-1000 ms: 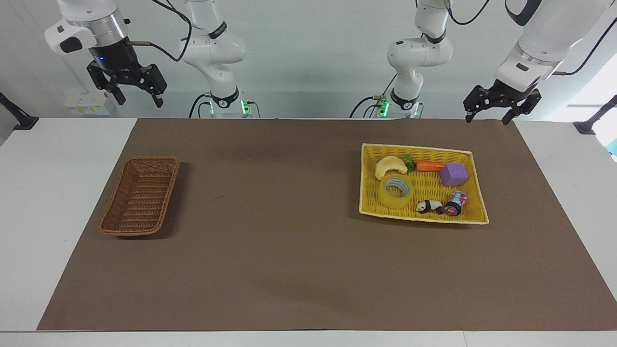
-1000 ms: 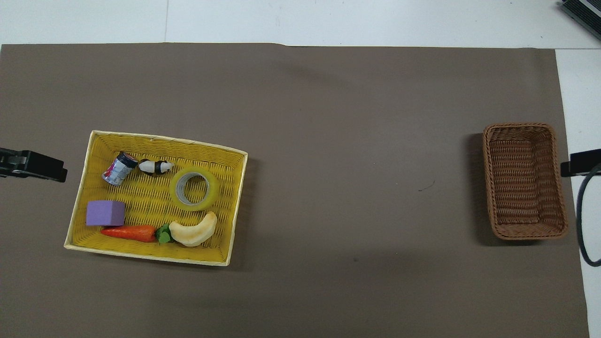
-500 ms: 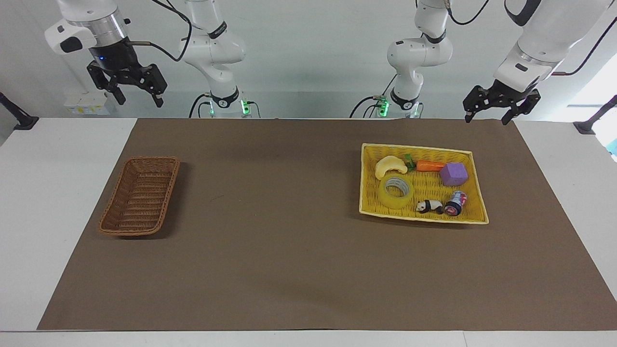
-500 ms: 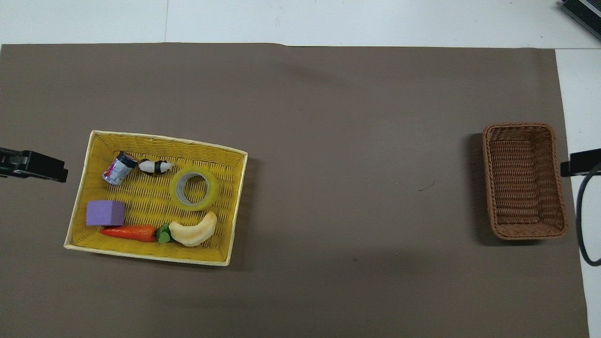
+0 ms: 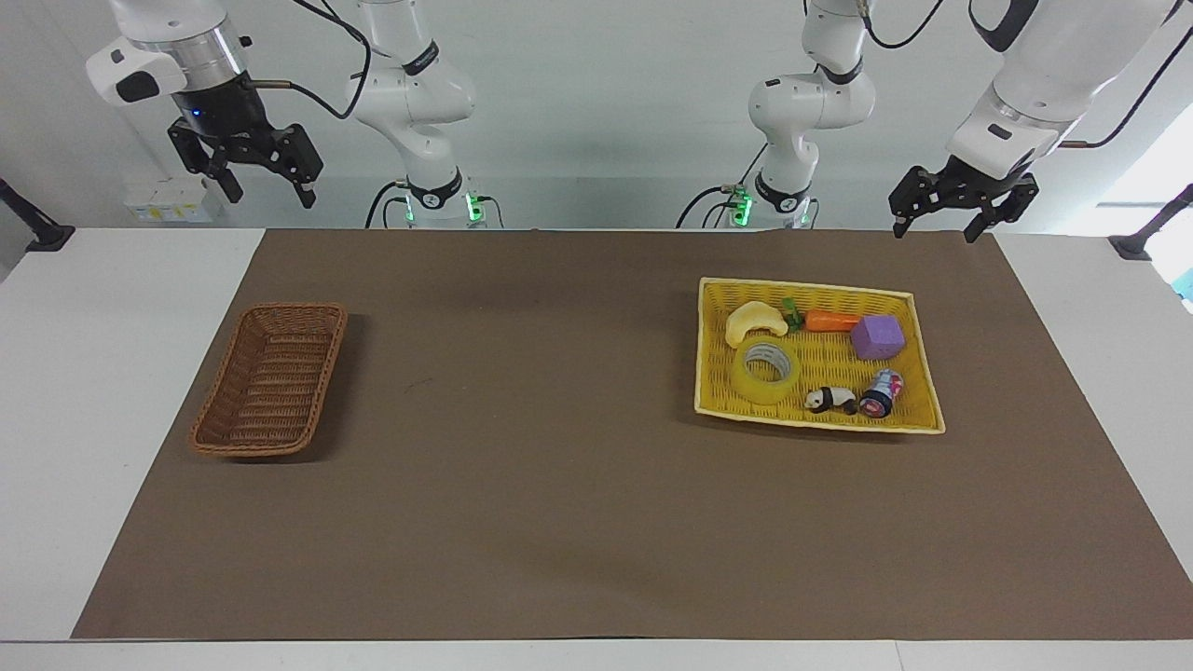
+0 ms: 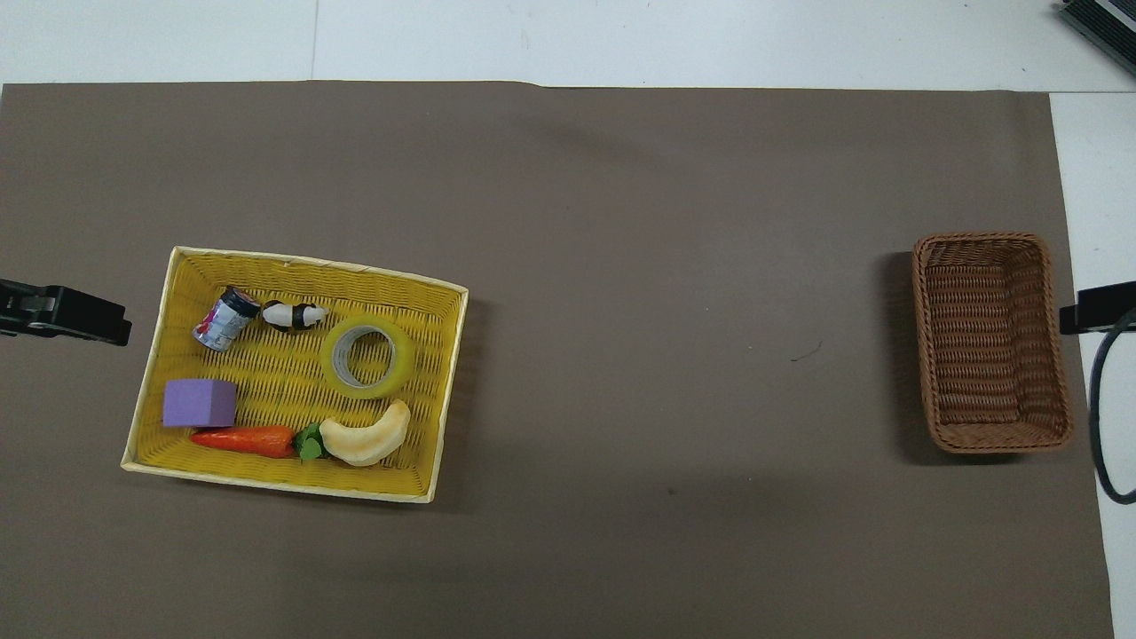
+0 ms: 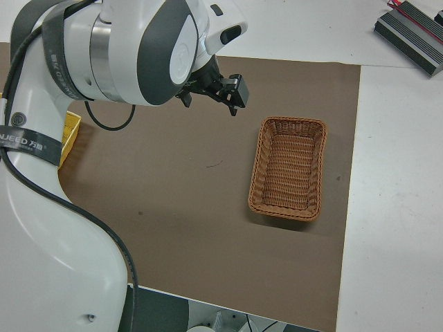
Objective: Move tape to another basket
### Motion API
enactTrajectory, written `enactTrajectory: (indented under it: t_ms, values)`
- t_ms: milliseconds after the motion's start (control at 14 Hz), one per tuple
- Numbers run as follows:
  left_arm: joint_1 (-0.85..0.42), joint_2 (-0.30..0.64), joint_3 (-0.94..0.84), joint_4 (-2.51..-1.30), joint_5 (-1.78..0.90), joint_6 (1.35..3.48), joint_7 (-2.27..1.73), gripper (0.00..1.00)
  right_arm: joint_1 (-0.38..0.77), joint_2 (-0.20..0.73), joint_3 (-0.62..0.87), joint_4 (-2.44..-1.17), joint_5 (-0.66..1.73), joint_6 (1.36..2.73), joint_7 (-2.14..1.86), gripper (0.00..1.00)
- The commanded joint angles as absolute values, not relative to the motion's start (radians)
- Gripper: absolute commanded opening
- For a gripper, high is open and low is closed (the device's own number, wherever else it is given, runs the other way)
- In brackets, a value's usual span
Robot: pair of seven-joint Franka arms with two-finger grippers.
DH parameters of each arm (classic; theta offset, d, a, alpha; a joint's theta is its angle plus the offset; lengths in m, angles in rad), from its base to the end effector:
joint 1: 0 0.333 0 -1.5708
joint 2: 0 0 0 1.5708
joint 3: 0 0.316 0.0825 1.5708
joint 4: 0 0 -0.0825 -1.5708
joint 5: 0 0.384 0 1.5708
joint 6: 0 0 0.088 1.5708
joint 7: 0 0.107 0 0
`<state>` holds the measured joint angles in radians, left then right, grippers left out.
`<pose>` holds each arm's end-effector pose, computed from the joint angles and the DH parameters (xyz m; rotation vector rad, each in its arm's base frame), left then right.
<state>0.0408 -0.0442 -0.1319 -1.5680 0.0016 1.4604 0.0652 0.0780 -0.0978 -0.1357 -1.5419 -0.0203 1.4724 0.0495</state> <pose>0.5270 -0.0497 0.6402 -3.1223 0.2438 0.0998 0.5118 -0.0362 0.6809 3.1296 -0.1707 0.0429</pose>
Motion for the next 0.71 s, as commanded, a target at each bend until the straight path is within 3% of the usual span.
enactTrajectory:
  t_ms: [0, 214, 643]
  values:
    - [-0.024, -0.072, -0.129, -1.600, -0.003, 1.482, -0.021, 1.00, 0.072, -0.110, -0.130, -1.551, -0.017, 1.479, 0.028, 1.00]
    - [-0.113, -0.075, -0.129, -1.597, -0.002, 1.480, -0.141, 1.00, 0.072, -0.110, -0.130, -1.551, -0.017, 1.479, 0.028, 1.00]
    - [-0.117, -0.092, -0.130, -1.707, -0.002, 1.575, -0.153, 1.00, 0.072, -0.110, -0.130, -1.551, -0.017, 1.479, 0.028, 1.00]
